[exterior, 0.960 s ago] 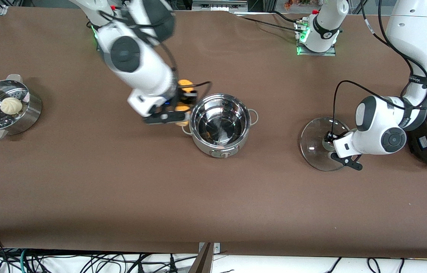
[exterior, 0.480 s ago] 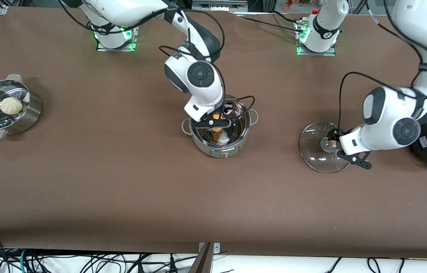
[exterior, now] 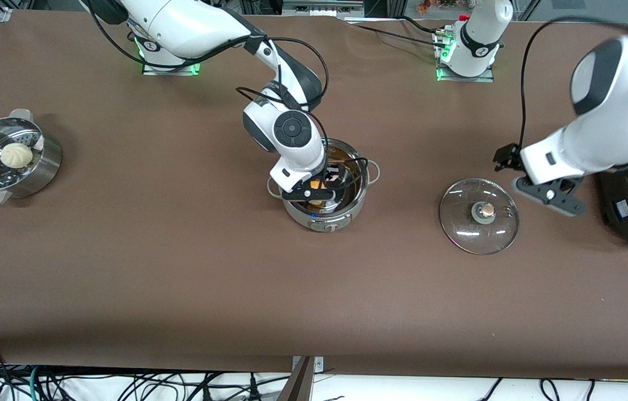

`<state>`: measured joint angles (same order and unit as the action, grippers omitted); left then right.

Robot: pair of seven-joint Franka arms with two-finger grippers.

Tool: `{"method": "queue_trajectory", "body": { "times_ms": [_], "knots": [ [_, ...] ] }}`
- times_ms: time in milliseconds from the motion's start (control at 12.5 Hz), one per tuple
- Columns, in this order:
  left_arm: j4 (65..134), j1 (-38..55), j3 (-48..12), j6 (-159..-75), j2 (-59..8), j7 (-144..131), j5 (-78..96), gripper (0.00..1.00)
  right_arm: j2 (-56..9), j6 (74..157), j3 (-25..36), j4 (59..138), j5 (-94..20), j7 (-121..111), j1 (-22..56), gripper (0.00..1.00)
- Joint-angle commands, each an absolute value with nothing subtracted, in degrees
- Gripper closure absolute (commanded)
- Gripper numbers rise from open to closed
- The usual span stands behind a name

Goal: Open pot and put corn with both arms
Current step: 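Lower the corn into the pot and open the right gripper while the left gripper withdraws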

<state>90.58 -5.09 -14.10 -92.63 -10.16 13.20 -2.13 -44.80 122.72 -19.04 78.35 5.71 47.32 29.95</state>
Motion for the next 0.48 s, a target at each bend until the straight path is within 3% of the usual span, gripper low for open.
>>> {"method": "queue_trajectory", "body": {
  "times_ms": [0,400],
  "knots": [
    [82.02,-5.8,-13.28,-89.74,-11.95,8.29,-2.89,0.0,-46.67,123.31,-19.51,76.38,7.03,47.81,30.15,1.0],
    [80.6,-6.24,-13.36,-89.3,-10.2,-6.33,-3.52,0.0,-47.72,123.31,-19.51,76.38,7.03,48.08,30.76,1.0]
  ]
}}
